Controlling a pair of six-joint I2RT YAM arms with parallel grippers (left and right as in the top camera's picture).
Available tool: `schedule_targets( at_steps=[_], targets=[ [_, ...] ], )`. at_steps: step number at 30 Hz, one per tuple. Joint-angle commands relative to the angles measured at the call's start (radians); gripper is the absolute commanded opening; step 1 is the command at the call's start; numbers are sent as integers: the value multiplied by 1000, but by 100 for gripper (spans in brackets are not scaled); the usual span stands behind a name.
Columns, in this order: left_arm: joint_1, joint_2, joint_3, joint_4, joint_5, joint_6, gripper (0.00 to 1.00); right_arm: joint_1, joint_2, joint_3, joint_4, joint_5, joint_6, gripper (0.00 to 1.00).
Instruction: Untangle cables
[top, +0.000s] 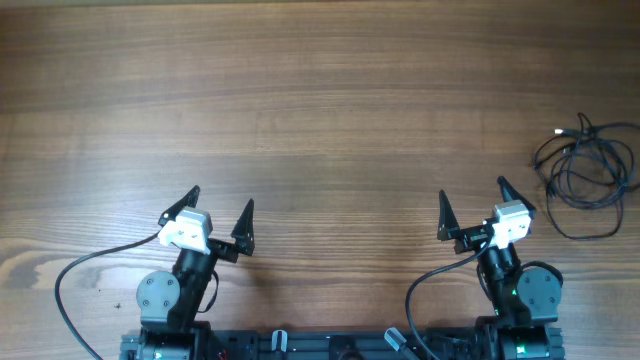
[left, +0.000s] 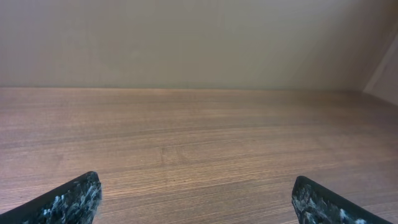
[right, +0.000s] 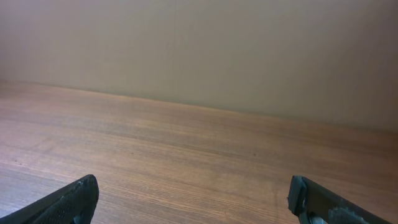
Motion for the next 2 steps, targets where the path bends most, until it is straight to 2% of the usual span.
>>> schedule_targets(
  at_steps=[1, 2],
  targets=[
    [3, -10, -5, -3, 19, 15, 100, -4, -13, -1, 3, 10, 8, 100],
    [3, -10, -5, -3, 19, 15, 100, -4, -13, -1, 3, 10, 7, 100]
  ],
)
